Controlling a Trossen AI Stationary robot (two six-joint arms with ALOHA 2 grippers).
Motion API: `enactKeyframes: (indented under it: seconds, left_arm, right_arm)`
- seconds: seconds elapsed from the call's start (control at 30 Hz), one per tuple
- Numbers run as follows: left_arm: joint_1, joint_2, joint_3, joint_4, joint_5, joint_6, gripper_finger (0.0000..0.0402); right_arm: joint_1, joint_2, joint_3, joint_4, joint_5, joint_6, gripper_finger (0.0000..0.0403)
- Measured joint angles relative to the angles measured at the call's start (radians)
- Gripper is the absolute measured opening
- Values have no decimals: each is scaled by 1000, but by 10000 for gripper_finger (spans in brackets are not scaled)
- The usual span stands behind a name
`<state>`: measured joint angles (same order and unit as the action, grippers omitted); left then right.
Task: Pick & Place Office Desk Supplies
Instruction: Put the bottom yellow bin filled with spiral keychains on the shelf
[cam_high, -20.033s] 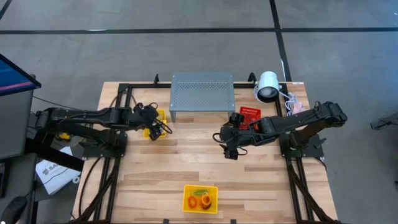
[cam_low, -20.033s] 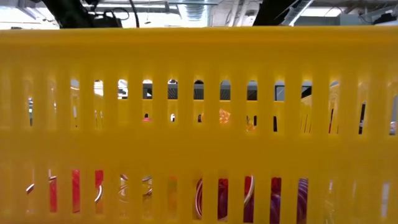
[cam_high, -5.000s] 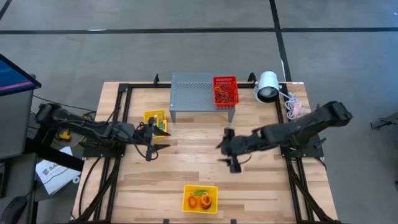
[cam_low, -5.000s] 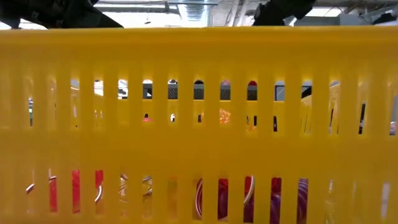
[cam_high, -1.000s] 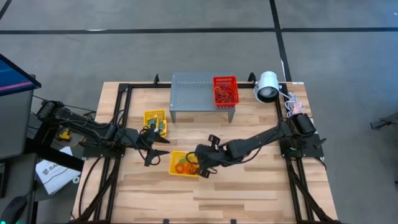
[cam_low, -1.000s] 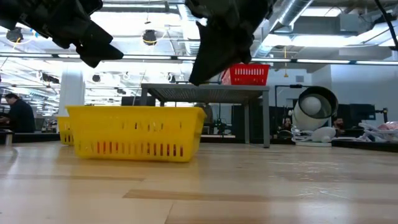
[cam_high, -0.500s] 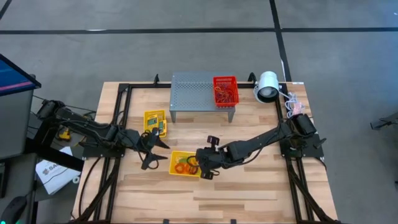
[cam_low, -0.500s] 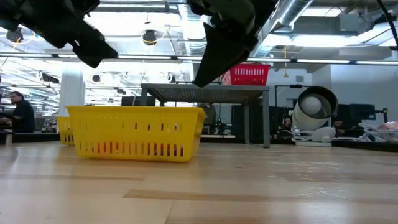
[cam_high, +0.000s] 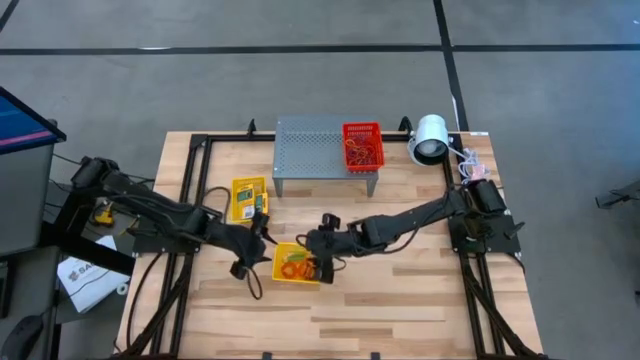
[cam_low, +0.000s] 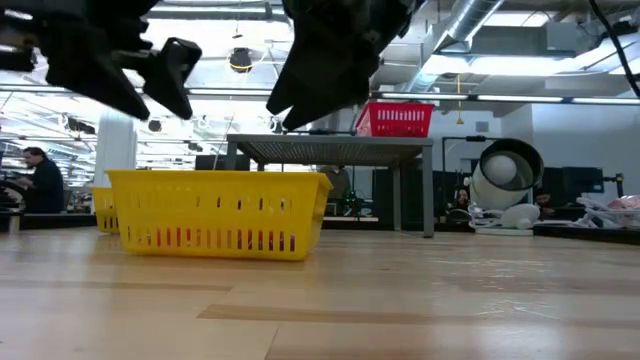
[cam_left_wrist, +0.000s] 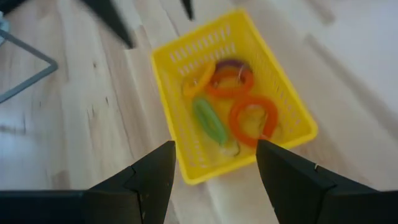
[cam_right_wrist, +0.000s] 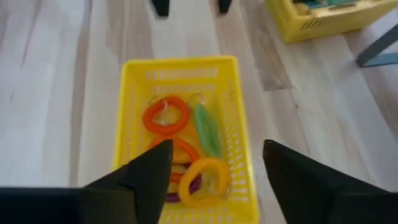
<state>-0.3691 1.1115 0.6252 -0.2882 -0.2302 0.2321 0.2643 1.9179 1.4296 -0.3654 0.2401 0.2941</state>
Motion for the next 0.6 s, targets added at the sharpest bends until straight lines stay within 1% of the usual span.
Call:
enactKeyframes:
  seconds: [0.07,0.13,0.3,0.4,0.5,0.6]
  left_arm:
    - [0,38,30,-38,0,57,218]
    - [0,72,54,-62,0,100,218]
    - [-26,127,111,-173,-2,163,218]
    - [-72,146,132,-211,-1,217,218]
    - [-123,162,144,-206,0,291,218]
    - [-164,180,146,-206,-3,388,218]
  right_arm:
    - [-4,0,0,15,-1,2,254]
    - [7,-7,0,25,-1,-7,266]
    - [60,-47,0,23,24,-14,270]
    - [100,-78,0,14,96,-10,270]
    - [142,-105,0,2,209,16,270]
    - [180,-121,0,1,297,41,270]
